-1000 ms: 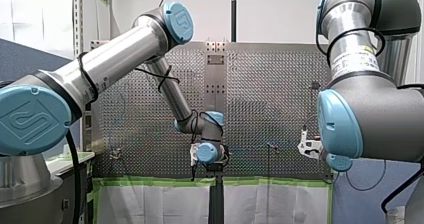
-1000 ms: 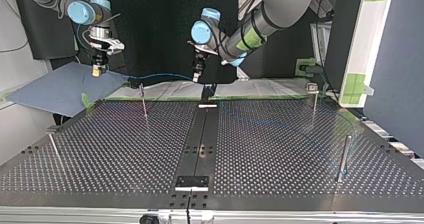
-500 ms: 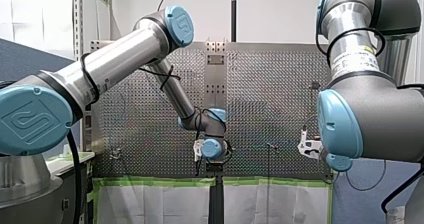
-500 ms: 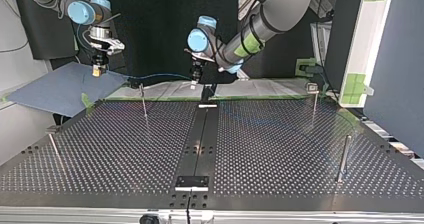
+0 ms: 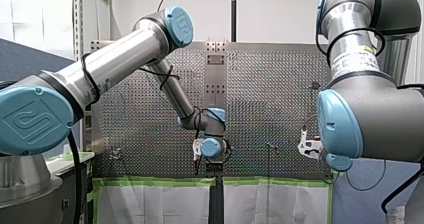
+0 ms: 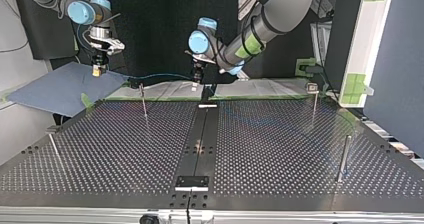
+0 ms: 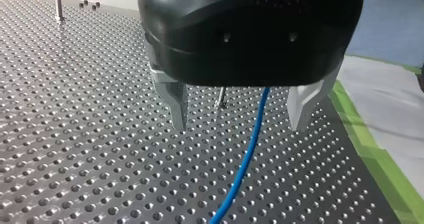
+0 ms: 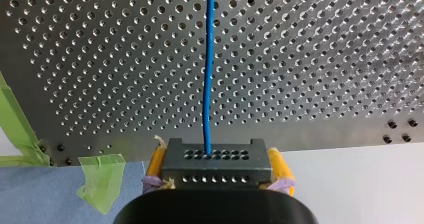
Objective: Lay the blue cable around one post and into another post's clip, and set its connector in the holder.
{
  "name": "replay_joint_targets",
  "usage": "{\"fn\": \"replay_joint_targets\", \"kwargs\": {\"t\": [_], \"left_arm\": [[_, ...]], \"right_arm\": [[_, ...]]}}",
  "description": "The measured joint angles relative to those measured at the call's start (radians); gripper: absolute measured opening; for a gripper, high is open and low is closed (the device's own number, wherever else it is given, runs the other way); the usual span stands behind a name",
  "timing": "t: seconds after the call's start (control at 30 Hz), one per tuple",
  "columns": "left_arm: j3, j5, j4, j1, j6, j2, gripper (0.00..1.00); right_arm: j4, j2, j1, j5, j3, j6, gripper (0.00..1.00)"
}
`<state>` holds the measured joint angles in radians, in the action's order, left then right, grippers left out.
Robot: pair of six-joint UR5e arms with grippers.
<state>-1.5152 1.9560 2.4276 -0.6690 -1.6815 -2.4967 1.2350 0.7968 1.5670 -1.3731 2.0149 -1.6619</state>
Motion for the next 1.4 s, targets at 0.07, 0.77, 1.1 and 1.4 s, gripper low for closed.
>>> {"fn": "replay_joint_targets", "kwargs": {"t": [0.07, 0.77, 1.1, 1.4], "left_arm": [[0.000, -0.002, -0.005, 0.001, 0.000, 0.000, 1.00], [0.000, -0.038, 0.015, 0.014, 0.016, 0.000, 1.00], [0.000, -0.071, 0.011, 0.020, 0.005, 0.001, 1.00], [0.000, -0.099, 0.003, 0.024, -0.015, 0.002, 0.66]], "right_arm": [[0.000, 0.000, 0.000, 0.000, 0.000, 0.000, 0.00], [0.003, 0.000, -0.015, 0.000, 0.000, -0.002, 0.00], [0.000, 0.000, -0.020, 0.000, 0.000, 0.000, 0.00], [0.000, 0.000, -0.020, 0.000, 0.000, 0.000, 0.00]]}}
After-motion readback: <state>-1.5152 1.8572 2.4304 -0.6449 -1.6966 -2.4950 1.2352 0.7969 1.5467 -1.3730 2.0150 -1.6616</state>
